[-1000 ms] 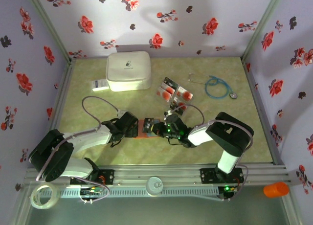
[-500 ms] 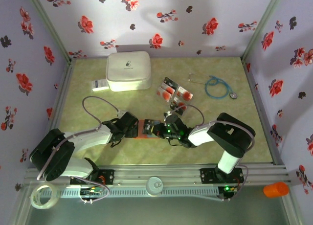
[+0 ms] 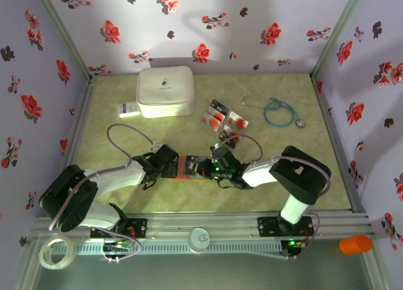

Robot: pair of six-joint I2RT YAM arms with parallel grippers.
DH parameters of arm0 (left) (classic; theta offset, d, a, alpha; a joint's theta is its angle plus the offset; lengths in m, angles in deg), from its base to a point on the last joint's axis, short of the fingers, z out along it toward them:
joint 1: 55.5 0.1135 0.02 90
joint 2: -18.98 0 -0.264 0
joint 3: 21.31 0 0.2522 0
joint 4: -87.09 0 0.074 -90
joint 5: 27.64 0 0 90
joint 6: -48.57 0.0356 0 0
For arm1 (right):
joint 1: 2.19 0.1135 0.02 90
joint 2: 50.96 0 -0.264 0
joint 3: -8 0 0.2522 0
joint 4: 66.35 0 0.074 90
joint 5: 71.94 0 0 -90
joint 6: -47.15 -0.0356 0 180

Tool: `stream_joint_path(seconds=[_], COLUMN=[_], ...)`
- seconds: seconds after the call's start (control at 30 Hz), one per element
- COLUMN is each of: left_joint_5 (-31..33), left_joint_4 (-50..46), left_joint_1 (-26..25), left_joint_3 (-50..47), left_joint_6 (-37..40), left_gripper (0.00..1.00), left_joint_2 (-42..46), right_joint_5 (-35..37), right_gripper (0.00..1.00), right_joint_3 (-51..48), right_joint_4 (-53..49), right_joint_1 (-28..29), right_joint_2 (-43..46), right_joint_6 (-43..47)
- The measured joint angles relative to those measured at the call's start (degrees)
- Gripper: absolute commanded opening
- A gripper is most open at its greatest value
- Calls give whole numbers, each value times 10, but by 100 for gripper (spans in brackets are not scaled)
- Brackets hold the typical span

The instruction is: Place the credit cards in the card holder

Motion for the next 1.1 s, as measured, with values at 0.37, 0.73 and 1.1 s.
stream_joint_path(seconds=[0.37,0.73,1.1], left_joint_5=[0,0,0], left_joint_4=[2,5,7], left_joint_1=[0,0,0], left_joint_3=[0,0,0], left_joint_6=[0,0,0], left_gripper=[100,100,100], left_joint_2=[-4,-6,-7], right_joint_5=[-6,-8,-26], right_gripper=[0,0,0], right_joint_3=[19,34,55], right_joint_4=[-64,-122,-139], right_joint_1=[1,1,1], right_joint_2=[21,37,26], right_joint_6=[22,33,41])
